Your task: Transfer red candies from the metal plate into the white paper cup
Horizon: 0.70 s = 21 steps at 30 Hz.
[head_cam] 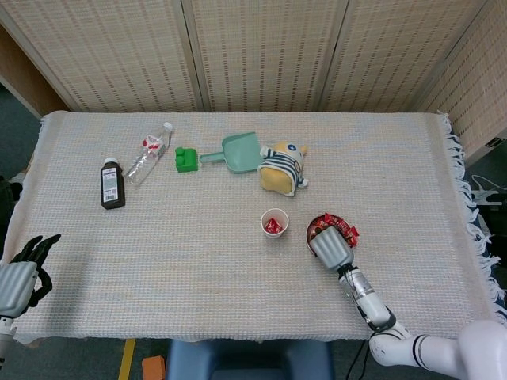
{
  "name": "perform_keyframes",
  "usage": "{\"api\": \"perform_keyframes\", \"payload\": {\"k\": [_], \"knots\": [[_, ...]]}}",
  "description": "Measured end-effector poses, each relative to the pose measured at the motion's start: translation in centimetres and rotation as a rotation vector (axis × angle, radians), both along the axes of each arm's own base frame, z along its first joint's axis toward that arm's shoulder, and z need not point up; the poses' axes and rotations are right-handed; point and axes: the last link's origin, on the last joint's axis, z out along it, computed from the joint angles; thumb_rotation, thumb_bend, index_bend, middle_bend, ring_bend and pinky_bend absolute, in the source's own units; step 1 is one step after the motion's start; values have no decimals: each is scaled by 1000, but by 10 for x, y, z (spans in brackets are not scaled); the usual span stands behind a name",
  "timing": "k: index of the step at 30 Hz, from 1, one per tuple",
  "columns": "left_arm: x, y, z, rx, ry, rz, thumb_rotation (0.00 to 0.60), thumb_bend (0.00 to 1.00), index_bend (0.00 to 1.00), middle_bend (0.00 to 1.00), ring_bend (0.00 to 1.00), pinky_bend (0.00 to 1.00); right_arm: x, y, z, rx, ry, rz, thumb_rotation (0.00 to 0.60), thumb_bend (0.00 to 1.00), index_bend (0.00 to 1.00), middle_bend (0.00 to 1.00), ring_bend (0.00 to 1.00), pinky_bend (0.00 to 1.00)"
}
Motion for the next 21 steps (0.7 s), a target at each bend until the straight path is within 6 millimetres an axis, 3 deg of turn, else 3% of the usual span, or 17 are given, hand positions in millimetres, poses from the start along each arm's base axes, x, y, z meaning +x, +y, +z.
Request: {"api": "perform_keyframes", "payload": {"k": [3,21], "knots": [[0,0,0,1,0,1,600,1000,84,130,50,247,1,-1,1,-11,-7,6,600,376,902,758,617,791],[1,-1,1,6,-2,-6,600,1000,85,129,51,248,14,-7,21,-86,-85,31,600,375,919,771,639,813]]}}
